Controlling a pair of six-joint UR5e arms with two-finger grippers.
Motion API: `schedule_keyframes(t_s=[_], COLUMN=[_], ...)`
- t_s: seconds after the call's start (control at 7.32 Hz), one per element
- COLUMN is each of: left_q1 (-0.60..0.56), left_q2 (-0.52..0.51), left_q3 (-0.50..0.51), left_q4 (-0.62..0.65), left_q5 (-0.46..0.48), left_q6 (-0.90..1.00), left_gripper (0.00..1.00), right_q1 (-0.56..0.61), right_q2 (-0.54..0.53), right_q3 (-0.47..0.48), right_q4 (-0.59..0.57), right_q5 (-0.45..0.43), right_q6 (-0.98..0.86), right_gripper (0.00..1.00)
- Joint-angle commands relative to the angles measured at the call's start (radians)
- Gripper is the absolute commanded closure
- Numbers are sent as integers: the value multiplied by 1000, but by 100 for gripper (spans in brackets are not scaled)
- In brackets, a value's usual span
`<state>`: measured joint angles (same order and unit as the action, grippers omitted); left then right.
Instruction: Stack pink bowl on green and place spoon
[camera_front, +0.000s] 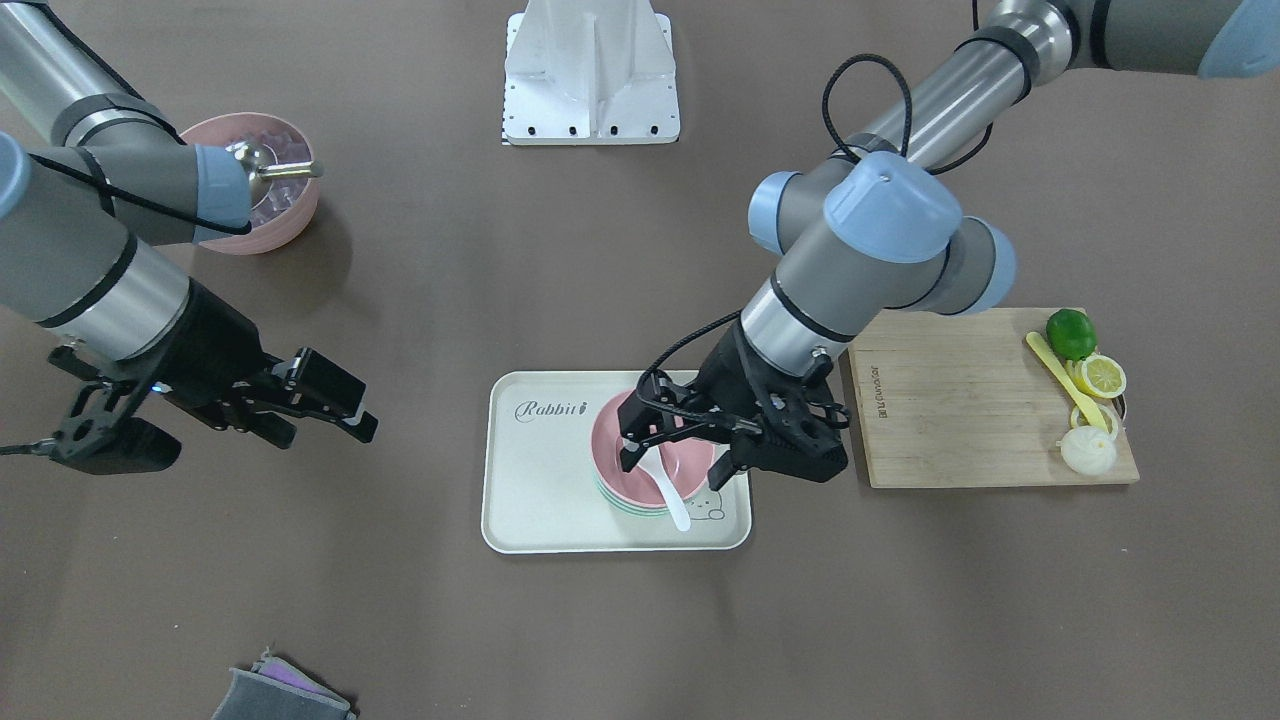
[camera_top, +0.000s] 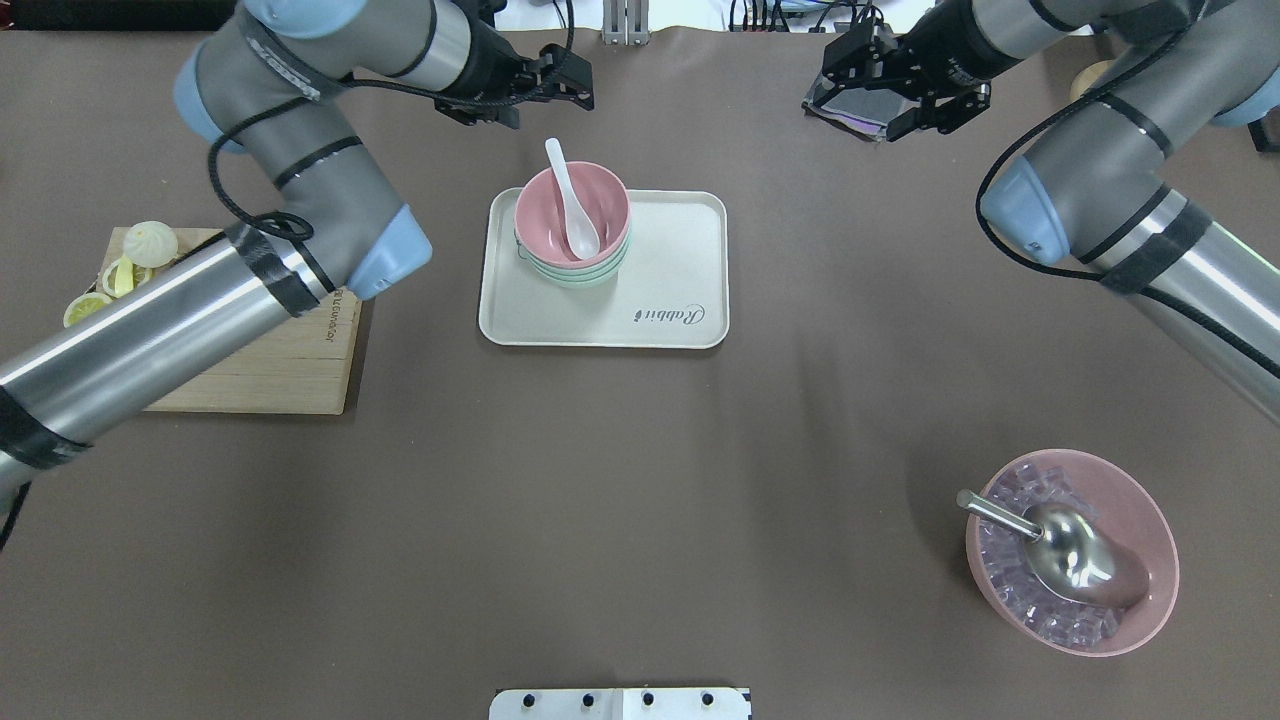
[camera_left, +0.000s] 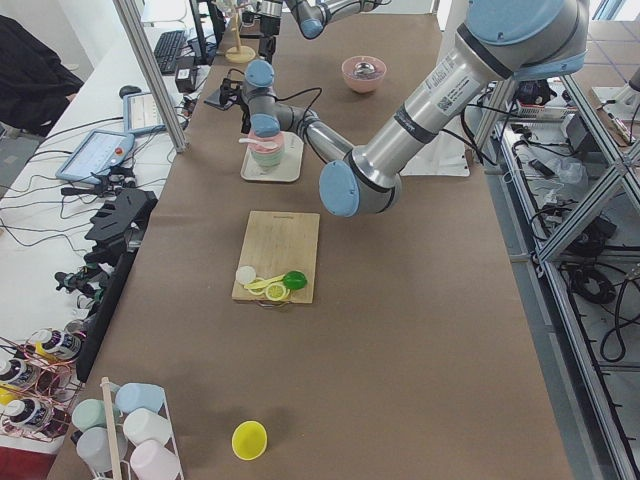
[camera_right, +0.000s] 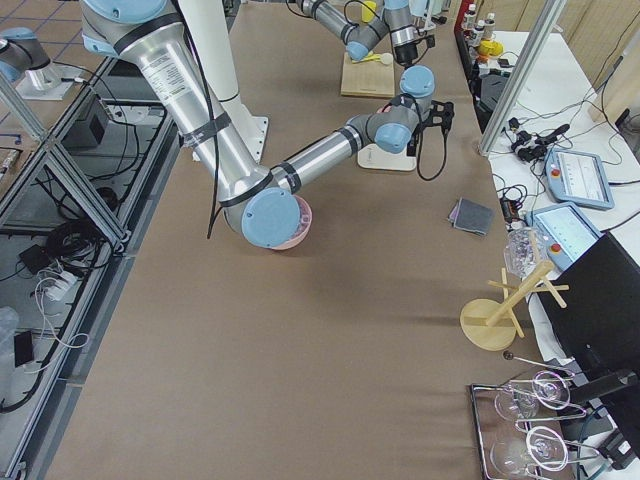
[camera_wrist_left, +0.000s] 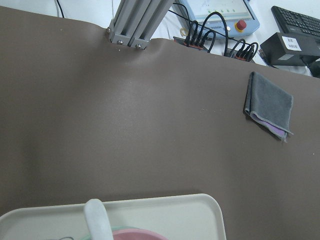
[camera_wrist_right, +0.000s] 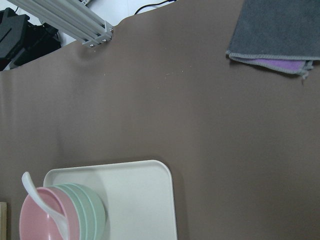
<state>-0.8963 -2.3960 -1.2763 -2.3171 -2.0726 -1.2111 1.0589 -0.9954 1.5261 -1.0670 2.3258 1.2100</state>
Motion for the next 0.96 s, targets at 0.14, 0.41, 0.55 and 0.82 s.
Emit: schedule_keyframes(t_s=[0.14,0.41,0.55,0.82], left_q1=[-275,-398,-427,-432], left_q2=[200,290,358,485], left_q3=[-80,-81,-78,-78], left_q4=[71,76,94,-4], left_q5=[-162,-193,-189,-44], left_q6=[449,657,729,743], left_gripper=[2,2,2,2], right_q1=[163,255,294,299], right_q2=[-205,-334,-371,-467], right_q3=[34,19,13,9], right_q4=[-25,-31,-31,-18], right_q5=[15,-38,-39,-93], right_q6=[-410,-711,-722,-721], right_gripper=[0,0,0,0])
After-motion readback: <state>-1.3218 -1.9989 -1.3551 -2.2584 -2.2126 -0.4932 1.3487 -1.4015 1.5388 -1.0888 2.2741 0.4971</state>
